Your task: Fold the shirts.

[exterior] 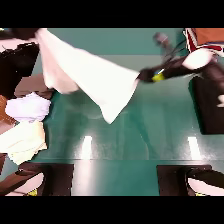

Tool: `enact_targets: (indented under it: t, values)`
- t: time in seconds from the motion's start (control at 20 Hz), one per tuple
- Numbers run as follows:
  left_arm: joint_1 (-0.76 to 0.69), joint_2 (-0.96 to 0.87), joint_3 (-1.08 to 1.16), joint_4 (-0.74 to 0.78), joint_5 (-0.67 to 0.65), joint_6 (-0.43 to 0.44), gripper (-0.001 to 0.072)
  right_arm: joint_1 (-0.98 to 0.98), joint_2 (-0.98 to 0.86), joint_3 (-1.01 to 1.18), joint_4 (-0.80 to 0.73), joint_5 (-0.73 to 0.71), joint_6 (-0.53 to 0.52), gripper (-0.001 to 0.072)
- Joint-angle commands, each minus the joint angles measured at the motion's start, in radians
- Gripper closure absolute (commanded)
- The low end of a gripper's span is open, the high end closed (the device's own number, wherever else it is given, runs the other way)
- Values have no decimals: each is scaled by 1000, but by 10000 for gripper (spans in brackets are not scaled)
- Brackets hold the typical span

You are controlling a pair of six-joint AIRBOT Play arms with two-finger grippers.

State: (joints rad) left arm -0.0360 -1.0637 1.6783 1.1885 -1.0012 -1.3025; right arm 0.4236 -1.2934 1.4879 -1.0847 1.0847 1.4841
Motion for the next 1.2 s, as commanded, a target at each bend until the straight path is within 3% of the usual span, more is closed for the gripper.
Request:
enact_targets:
  t: [0.0,0.2,0.45,0.6,0.7,0.95,1.1,1.15]
  values:
    - [0,180,56,15,-31,2,681,-97,175,174,-107,61,15,694]
    - [0,298,65,0,-105,2,681,-145,289,309,-175,128,22,695]
    - [0,298,-11,-48,-174,-3,682,-195,291,349,-175,243,71,695]
    - [0,285,-227,-134,-218,-6,682,-190,174,343,-174,417,91,695]
    - [-8,283,-424,-158,-233,-6,682,-159,113,266,-177,458,90,695]
    - [-170,283,-878,-150,-227,-5,681,-82,77,-16,-227,398,109,695]
    - [-270,283,-1019,-172,-203,-5,679,-80,77,-103,-224,363,114,694]
    - [-284,283,-1032,-180,-199,-6,621,-81,77,-117,-224,360,114,695]
